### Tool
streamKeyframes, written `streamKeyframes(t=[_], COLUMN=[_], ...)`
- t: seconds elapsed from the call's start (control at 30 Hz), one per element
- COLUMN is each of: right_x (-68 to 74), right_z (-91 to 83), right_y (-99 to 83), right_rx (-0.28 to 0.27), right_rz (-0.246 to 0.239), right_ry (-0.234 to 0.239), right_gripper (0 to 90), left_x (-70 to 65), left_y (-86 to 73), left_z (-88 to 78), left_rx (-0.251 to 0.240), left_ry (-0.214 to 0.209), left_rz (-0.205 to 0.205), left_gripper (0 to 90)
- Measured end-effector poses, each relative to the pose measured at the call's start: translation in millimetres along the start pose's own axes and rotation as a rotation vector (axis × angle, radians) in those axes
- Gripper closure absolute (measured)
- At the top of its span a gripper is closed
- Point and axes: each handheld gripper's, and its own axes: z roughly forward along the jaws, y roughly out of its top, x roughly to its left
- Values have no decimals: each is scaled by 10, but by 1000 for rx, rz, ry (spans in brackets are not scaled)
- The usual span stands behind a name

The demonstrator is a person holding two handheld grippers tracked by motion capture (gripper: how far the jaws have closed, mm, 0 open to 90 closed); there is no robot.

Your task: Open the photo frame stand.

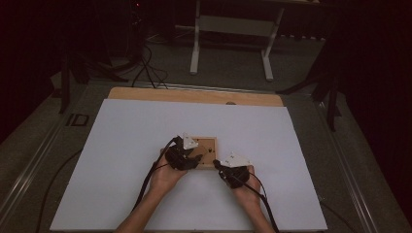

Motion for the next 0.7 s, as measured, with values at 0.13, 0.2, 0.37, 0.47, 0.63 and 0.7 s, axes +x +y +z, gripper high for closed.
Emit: streamKeyframes(t=[0.13,0.2,0.37,0.47,0.63,0.7], right_x=[-1,-1,-2,-2,-4,-4], right_z=[0,0,1,0,1,0], right_y=[1,1,1,0,1,1], right_rx=[0,0,0,0,0,0], right_rz=[-1,-1,-2,-1,-2,-1], right_ry=[0,0,1,0,2,2], right_gripper=[900,900,900,900,900,900], left_x=[-32,-44,-44,-29,-21,-17], left_y=[-15,-34,-91,-117,-99,-76], left_z=[11,25,62,67,51,40], left_rx=[-4,-1,9,15,19,25], left_ry=[24,32,20,21,16,15], left_rz=[17,21,6,-4,-10,-12], left_gripper=[450,429,413,444,503,504])
